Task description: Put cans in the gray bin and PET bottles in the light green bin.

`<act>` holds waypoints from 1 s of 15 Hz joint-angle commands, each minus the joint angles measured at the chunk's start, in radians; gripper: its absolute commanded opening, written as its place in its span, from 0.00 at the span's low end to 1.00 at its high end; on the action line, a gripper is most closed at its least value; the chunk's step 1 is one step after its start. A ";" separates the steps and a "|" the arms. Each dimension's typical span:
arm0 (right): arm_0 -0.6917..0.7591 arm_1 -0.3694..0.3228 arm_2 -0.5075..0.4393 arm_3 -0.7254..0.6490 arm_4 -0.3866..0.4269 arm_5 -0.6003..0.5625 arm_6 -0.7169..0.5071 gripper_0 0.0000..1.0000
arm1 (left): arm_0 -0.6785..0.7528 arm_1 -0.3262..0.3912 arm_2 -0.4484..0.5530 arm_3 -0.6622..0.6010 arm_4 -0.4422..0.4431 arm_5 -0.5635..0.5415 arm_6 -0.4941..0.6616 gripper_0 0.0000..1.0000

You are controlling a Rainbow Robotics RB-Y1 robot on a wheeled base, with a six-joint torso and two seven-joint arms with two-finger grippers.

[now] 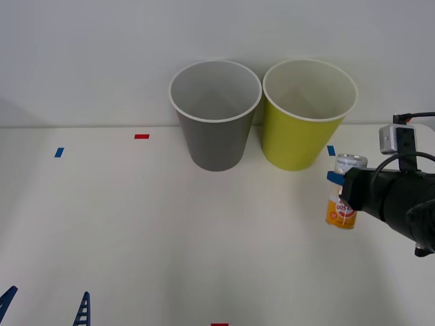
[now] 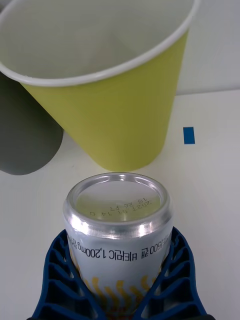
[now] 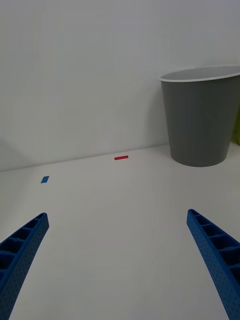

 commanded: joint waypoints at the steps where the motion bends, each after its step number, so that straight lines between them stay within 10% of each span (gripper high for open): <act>1: 0.001 0.044 -0.002 -0.050 0.033 -0.034 0.075 0.00 | 0.000 0.000 0.000 0.000 0.000 0.000 0.000 0.95; 15: -0.217 0.182 0.111 -0.050 0.099 -0.247 0.096 0.00 | 0.000 0.000 0.000 0.000 0.000 0.000 0.000 0.95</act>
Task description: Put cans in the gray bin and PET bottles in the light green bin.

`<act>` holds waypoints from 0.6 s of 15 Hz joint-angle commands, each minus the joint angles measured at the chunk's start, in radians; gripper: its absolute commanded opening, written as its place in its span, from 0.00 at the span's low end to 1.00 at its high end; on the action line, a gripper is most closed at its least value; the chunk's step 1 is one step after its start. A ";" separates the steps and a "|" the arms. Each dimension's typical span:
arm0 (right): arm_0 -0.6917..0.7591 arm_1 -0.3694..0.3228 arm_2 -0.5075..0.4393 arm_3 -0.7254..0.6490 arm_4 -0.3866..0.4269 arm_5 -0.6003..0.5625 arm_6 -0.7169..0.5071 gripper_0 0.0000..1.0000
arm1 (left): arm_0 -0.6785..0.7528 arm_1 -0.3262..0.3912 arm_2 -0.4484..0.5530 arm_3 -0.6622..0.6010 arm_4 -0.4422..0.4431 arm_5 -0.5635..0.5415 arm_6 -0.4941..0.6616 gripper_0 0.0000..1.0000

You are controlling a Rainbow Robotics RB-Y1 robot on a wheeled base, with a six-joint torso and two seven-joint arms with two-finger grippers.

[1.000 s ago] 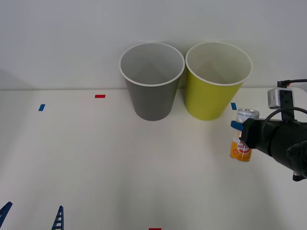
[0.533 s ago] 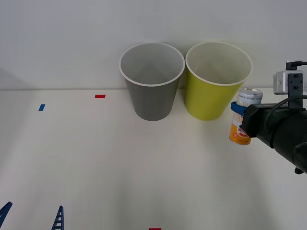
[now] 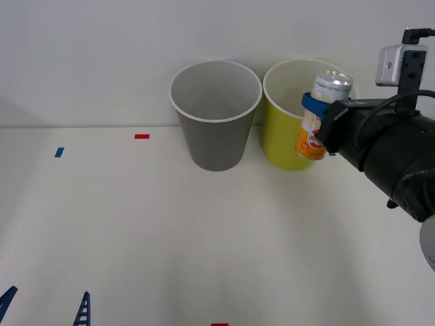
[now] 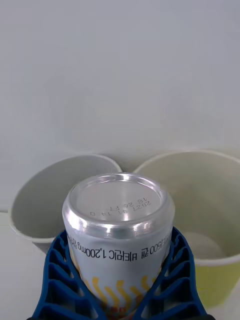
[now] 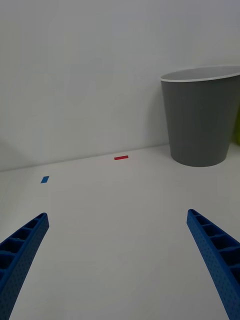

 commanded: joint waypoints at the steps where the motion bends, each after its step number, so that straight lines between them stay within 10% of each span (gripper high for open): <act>1: -0.073 0.014 0.038 0.041 0.027 -0.051 0.004 0.00 | 0.000 0.000 0.000 0.000 0.000 0.000 0.000 0.95; 9: -0.310 0.048 0.071 0.216 0.092 -0.077 0.021 0.00 | 0.000 0.000 0.000 0.000 0.000 0.000 0.000 0.95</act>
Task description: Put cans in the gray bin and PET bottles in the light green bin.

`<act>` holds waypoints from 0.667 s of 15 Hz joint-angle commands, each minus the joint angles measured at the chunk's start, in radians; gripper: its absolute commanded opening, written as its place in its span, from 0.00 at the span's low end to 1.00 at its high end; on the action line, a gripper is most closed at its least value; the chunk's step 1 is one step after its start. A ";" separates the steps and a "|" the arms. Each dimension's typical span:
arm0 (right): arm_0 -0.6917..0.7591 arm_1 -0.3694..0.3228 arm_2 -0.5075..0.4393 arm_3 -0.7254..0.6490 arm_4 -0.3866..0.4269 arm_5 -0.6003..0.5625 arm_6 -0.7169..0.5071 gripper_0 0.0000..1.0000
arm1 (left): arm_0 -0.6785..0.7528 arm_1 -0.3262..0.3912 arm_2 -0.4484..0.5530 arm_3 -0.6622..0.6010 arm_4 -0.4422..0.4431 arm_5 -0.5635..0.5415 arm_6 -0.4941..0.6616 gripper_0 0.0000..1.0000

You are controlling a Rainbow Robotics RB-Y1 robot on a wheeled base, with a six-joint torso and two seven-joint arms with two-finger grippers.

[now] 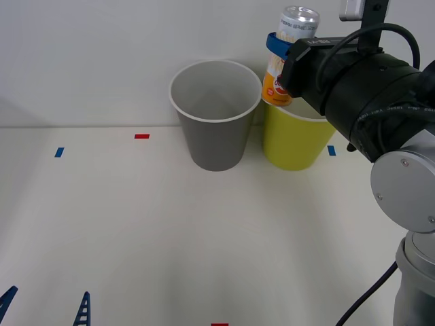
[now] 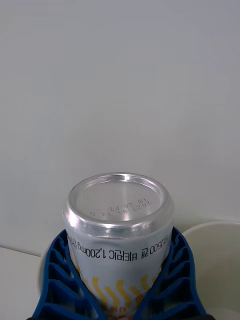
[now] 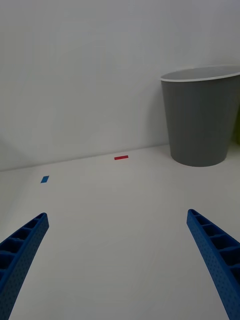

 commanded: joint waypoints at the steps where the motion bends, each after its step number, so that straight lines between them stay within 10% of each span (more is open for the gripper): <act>1: -0.077 -0.008 0.017 0.092 0.022 -0.039 0.008 0.00 | 0.000 0.000 0.000 0.000 0.000 0.000 0.000 0.95; 10: -0.200 -0.051 0.108 0.427 0.006 -0.349 0.008 0.00 | 0.000 0.000 0.000 0.000 0.000 0.000 0.000 0.95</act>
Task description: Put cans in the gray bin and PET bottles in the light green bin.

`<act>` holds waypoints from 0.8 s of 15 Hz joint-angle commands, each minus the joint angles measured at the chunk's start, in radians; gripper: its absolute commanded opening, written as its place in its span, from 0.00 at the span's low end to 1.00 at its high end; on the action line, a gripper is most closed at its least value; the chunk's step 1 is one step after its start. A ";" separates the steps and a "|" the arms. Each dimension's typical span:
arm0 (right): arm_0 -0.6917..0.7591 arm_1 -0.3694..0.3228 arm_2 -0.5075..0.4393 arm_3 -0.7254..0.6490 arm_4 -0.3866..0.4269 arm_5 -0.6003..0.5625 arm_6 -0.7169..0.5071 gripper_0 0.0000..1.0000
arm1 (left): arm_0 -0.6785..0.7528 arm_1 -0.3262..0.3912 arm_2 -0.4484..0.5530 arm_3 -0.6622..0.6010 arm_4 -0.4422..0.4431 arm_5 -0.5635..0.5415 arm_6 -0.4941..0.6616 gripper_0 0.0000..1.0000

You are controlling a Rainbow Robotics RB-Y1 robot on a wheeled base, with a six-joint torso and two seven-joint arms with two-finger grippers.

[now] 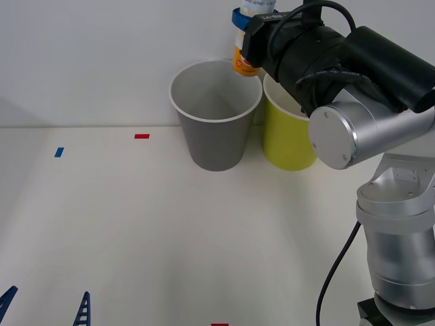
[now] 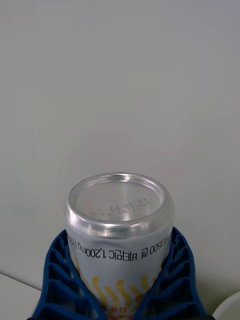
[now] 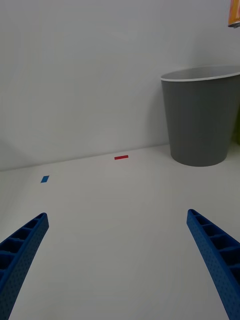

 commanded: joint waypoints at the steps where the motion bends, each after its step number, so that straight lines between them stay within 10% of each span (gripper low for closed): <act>1: -0.029 -0.032 0.048 0.078 -0.009 -0.076 -0.003 0.00 | 0.000 0.000 0.000 0.000 0.000 0.000 0.000 0.95; 12: -0.116 -0.087 0.077 0.241 -0.050 -0.229 -0.009 0.00 | 0.000 0.000 0.000 0.000 0.000 0.000 0.000 0.95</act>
